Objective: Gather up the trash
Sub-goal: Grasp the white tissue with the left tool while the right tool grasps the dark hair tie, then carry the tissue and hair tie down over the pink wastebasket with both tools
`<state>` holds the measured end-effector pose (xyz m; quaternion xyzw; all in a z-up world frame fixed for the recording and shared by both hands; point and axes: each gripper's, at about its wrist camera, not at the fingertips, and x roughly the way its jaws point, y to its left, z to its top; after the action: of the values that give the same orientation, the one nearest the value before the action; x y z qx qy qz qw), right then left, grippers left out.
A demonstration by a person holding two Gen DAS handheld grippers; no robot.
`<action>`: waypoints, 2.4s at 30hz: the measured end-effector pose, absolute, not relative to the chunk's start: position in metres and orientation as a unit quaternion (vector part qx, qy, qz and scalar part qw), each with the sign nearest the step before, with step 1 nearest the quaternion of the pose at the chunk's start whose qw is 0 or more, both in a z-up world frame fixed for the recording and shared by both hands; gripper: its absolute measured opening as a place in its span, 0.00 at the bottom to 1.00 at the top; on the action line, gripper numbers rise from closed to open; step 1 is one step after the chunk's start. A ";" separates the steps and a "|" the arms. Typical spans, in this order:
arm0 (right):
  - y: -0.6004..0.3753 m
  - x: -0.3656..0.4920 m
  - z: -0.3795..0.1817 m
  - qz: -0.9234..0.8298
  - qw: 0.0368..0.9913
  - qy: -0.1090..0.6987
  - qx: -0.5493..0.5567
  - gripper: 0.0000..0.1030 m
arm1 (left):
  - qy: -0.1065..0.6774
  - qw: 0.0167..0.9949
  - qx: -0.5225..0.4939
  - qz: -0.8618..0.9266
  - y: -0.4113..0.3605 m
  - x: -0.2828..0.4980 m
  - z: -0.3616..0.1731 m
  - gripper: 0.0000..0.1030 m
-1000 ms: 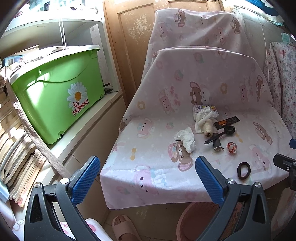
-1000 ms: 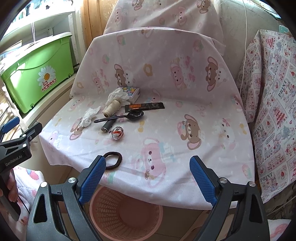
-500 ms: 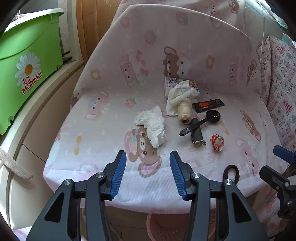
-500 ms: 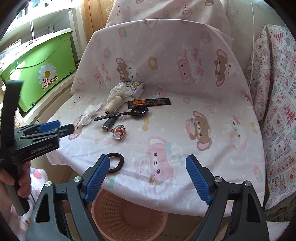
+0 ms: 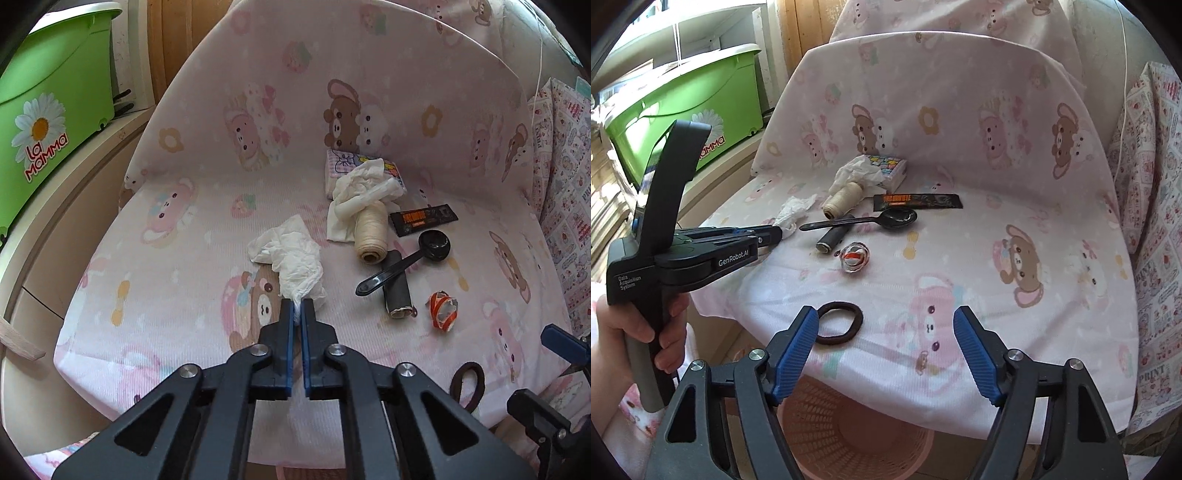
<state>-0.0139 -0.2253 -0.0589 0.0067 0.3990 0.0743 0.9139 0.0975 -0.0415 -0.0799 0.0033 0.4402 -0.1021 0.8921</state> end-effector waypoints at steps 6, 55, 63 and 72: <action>-0.219 -0.017 -0.059 0.090 0.911 0.402 0.006 0.62 | 0.418 0.902 -0.022 -0.100 -0.029 0.084 -0.060 0.03; -0.199 -0.068 -0.043 0.176 0.885 0.430 0.040 0.08 | 0.422 0.890 0.011 -0.173 -0.029 -0.049 -0.036 0.03; -0.199 -0.071 -0.069 0.133 0.874 0.465 0.035 0.08 | 0.537 0.821 -0.021 -0.193 -0.033 -0.031 -0.087 0.03; -0.213 -0.063 -0.110 0.113 0.847 0.512 0.086 0.08 | 0.615 0.766 -0.004 -0.189 -0.049 -0.031 -0.131 0.03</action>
<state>-0.0631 -0.2125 -0.1095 0.0863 0.5115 0.1127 0.8475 -0.0306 -0.0486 -0.1309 -0.0036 0.6150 -0.1887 0.7656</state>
